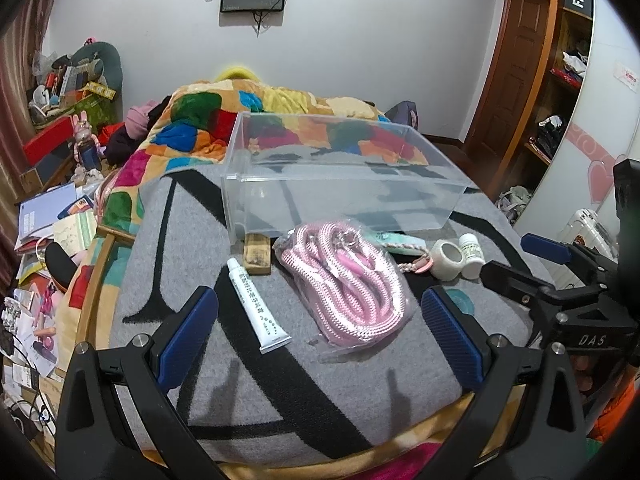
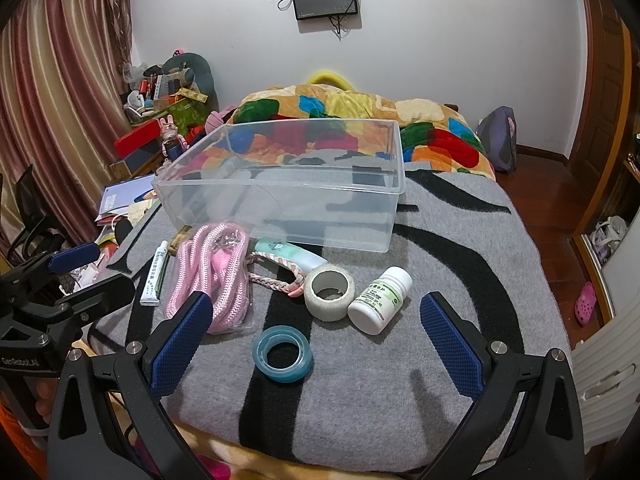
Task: Organize objects
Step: 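Grasp the white ointment tube with the left tool while the right tool grasps the white pill bottle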
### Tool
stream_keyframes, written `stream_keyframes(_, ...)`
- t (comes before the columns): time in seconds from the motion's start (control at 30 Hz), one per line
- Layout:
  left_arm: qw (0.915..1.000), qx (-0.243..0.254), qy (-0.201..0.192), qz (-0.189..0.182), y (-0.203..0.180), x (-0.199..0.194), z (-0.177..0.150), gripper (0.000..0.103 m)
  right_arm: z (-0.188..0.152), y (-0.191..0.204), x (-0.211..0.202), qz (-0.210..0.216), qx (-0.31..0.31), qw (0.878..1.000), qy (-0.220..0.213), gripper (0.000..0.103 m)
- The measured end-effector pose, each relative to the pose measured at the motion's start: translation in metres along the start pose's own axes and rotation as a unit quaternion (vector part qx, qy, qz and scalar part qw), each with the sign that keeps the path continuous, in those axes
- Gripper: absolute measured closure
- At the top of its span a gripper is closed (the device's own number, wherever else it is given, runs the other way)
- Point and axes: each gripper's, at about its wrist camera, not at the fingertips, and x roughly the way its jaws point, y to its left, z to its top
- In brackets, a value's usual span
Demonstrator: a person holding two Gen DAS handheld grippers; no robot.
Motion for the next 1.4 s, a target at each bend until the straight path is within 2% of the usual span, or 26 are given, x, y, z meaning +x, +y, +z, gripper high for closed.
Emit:
stream_keyframes(0.13,0.9998,-0.019,0.005,0.003,0.017,0.005,-0.003,0.002,-0.001,-0.010,0.005,-0.007,0.011,1.000,0.003,0.001)
stream_keyframes(0.2,0.9995,-0.029,0.011,0.006,0.026,0.007,-0.004,0.014,0.000,-0.017,0.007,-0.012,0.021,1.000,0.004,0.003)
stream_keyframes(0.23,0.9992,-0.033,0.018,0.009,0.032,0.010,-0.004,0.020,0.000,-0.022,0.008,-0.014,0.027,1.000,0.006,0.007)
stream_keyframes(0.4,0.9978,-0.042,0.034,0.037,0.052,0.024,0.003,0.034,0.004,-0.043,0.016,-0.026,0.057,0.998,0.018,0.023)
stream_keyframes(0.5,0.9965,-0.060,0.053,0.022,0.060,0.034,0.005,0.040,0.006,-0.057,0.021,-0.035,0.080,0.996,0.025,0.032)
stream_keyframes(0.63,0.9954,-0.065,0.070,0.014,0.057,0.047,0.002,0.047,0.011,-0.068,0.033,-0.042,0.096,0.994,0.037,0.043)
stream_keyframes(0.77,0.9946,-0.045,0.088,0.031,0.043,0.060,-0.005,0.059,0.013,-0.066,0.047,-0.032,0.098,0.993,0.056,0.050)
stream_keyframes(0.9,0.9952,-0.031,0.075,0.056,0.040,0.059,-0.010,0.070,0.006,-0.059,0.055,-0.022,0.089,0.993,0.071,0.058)
stream_keyframes(0.97,0.9950,-0.031,0.070,0.064,0.043,0.056,-0.013,0.084,0.003,-0.060,0.055,-0.014,0.092,0.993,0.077,0.069)
stream_keyframes(1.0,0.9950,-0.029,0.068,0.067,0.043,0.055,-0.013,0.086,0.002,-0.060,0.057,-0.011,0.091,0.992,0.084,0.076)
stream_keyframes(1.2,0.9963,-0.029,0.051,0.063,0.049,0.039,-0.019,0.086,0.000,-0.061,0.046,-0.017,0.094,0.993,0.069,0.076)
stream_keyframes(1.4,0.9981,-0.033,0.005,0.052,0.054,0.009,0.002,0.087,0.016,-0.055,0.018,-0.021,0.078,0.996,0.025,0.076)
